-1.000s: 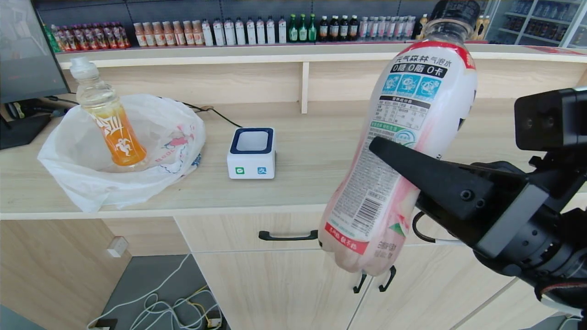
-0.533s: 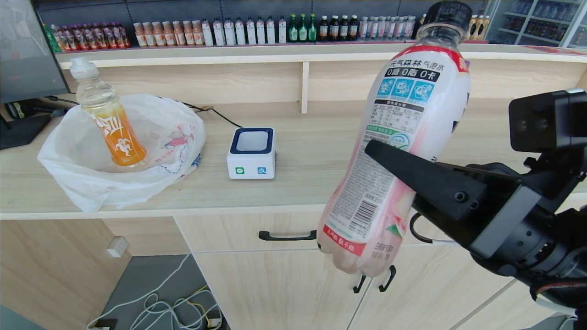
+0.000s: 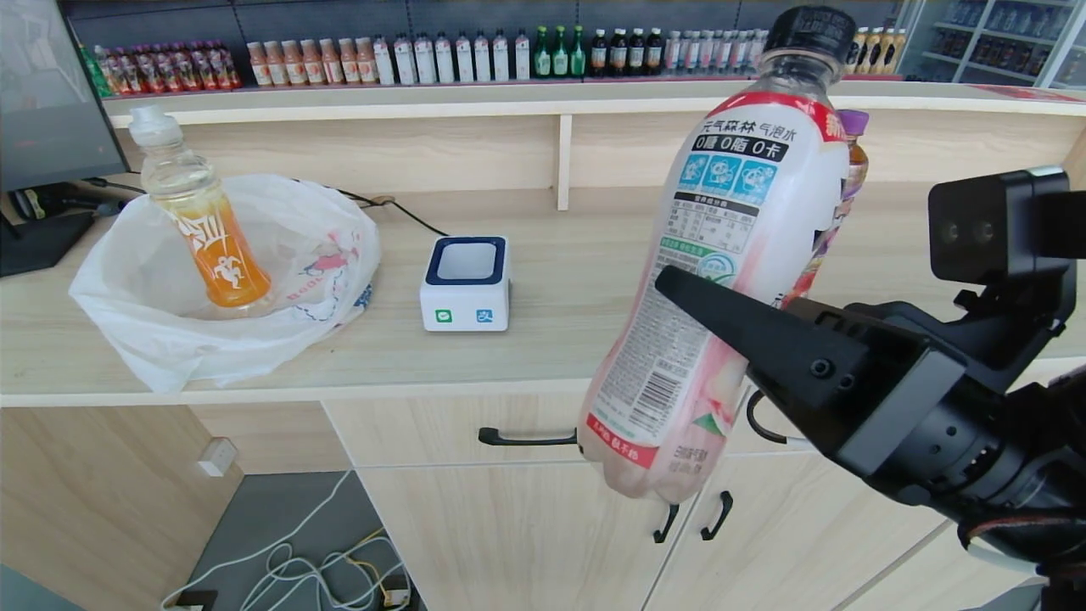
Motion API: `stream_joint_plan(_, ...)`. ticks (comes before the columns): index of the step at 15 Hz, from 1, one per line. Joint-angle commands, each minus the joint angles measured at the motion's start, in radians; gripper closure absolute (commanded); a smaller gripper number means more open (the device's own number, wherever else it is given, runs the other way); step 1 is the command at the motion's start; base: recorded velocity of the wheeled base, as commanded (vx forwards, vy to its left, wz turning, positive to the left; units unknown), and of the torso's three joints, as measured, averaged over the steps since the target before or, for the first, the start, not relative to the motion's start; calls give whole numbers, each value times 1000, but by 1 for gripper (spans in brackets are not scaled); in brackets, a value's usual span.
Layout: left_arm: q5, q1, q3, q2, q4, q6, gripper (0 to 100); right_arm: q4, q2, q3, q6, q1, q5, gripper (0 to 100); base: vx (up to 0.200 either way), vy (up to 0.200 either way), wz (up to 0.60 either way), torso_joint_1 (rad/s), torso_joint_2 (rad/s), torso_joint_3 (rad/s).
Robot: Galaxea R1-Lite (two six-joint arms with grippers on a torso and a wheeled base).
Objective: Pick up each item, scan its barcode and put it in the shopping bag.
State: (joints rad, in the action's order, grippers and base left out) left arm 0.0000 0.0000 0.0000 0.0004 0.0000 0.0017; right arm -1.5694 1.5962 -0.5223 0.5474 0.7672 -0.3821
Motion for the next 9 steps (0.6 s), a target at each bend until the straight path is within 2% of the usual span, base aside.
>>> stream_joint_plan(1,0,0,0,0,0,0,0,-1,7,-15,-15,-9,-3,100,0,0,0,0,0,0)
stream_joint_plan(6,0,0,0,0,0,0,0,-1,33,-21,-144,-23,2,100,0,0,0,0,0,0)
stream_joint_plan(8,0,0,0,0,0,0,0,-1,38,-25,-222,-25,32,100,0,0,0,0,0,0)
stream_joint_plan(9,0,0,0,0,0,0,0,6,36,-16,-271,-20,81,100,0,0,0,0,0,0)
